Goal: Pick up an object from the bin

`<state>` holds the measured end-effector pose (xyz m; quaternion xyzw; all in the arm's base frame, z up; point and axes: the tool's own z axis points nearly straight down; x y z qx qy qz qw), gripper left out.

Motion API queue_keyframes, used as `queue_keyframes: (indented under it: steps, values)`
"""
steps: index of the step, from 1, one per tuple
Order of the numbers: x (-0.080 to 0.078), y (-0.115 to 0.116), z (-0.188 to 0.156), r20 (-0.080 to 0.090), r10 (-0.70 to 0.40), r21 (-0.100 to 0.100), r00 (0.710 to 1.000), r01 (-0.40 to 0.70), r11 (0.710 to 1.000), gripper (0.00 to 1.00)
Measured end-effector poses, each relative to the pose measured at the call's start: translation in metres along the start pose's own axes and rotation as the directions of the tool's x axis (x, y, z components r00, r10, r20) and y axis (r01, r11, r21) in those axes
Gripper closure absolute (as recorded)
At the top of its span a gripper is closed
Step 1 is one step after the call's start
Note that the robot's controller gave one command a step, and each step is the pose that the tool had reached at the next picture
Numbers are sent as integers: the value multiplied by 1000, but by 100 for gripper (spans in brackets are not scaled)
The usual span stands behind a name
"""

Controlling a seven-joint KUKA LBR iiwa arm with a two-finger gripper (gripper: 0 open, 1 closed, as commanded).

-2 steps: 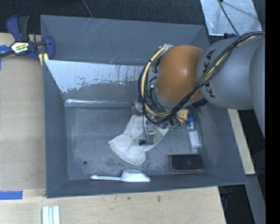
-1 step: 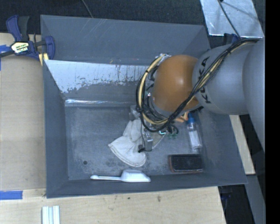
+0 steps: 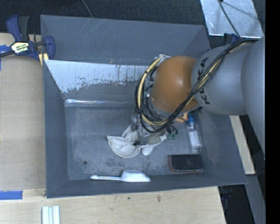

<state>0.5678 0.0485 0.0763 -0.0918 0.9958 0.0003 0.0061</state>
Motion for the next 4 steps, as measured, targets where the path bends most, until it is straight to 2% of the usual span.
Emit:
queue_keyframes:
  steps: [1, 2, 3, 4]
  values:
    - [0, 0, 0, 0, 0, 0, 1000, 0, 1000, 100]
    - [-8, 47, -97, -9, 0, -1, 1000, 0, 1000, 100]
    - [-8, 47, -97, -9, 1, -1, 1000, -1, 1000, 100]
    - [-10, 39, -194, -9, 31, 0, 999, -31, 1000, 100]
